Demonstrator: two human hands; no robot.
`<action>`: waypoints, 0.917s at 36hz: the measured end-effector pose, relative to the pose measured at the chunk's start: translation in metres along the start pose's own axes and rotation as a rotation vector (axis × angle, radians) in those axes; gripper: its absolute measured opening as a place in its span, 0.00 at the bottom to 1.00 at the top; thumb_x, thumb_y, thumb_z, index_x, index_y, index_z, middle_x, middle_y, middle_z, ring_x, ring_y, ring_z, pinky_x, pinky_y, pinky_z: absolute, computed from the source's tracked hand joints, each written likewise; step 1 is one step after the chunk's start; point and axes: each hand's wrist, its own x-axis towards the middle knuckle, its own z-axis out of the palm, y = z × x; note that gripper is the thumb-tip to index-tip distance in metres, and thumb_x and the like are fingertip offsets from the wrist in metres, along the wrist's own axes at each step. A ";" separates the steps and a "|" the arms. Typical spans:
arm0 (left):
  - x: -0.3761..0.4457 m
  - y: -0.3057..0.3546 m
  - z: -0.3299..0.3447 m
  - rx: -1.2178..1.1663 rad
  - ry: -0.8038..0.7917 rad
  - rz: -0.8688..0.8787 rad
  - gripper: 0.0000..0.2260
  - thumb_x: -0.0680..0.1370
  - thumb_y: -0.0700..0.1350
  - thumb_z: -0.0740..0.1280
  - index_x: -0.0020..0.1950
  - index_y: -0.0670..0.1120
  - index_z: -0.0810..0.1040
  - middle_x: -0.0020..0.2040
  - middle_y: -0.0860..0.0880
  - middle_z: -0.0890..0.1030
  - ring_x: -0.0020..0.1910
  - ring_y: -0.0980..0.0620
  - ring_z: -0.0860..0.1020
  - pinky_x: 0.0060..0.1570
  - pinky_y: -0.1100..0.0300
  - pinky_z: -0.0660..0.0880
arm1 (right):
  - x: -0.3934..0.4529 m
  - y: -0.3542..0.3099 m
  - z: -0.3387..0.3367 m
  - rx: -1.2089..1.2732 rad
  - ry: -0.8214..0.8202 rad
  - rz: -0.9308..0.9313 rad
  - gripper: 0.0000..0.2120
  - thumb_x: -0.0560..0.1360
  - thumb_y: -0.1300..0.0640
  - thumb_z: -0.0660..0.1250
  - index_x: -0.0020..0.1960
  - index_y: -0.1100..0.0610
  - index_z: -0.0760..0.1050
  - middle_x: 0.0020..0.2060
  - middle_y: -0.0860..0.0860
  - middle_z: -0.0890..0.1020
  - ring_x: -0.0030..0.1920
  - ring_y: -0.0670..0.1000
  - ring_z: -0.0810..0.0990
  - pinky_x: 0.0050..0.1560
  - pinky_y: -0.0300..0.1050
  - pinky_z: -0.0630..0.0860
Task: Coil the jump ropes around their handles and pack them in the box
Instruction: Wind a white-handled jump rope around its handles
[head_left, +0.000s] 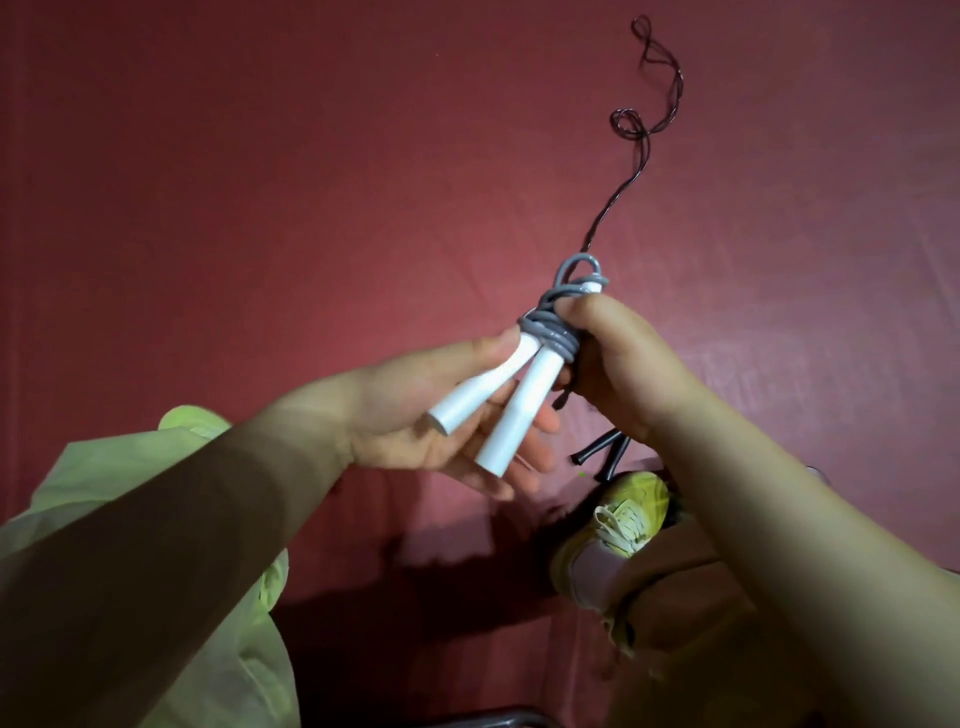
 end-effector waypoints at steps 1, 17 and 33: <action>0.001 -0.001 0.001 -0.076 -0.045 0.022 0.28 0.65 0.66 0.72 0.48 0.42 0.82 0.40 0.44 0.82 0.37 0.46 0.82 0.41 0.53 0.80 | 0.000 -0.001 0.000 0.044 -0.005 -0.009 0.08 0.64 0.51 0.65 0.37 0.56 0.74 0.36 0.58 0.71 0.36 0.56 0.67 0.38 0.50 0.65; 0.014 -0.003 0.010 0.203 0.437 0.143 0.20 0.80 0.58 0.53 0.44 0.46 0.77 0.29 0.49 0.74 0.24 0.51 0.72 0.24 0.63 0.56 | -0.001 0.005 0.000 -0.223 -0.075 0.142 0.24 0.83 0.44 0.50 0.41 0.59 0.72 0.27 0.50 0.71 0.26 0.48 0.64 0.29 0.43 0.63; 0.020 -0.003 -0.014 0.737 0.826 0.142 0.28 0.61 0.70 0.63 0.36 0.44 0.75 0.29 0.47 0.76 0.27 0.49 0.72 0.35 0.47 0.73 | -0.002 0.009 0.001 -0.423 -0.012 0.132 0.21 0.84 0.45 0.49 0.40 0.55 0.71 0.24 0.47 0.75 0.23 0.47 0.68 0.29 0.41 0.65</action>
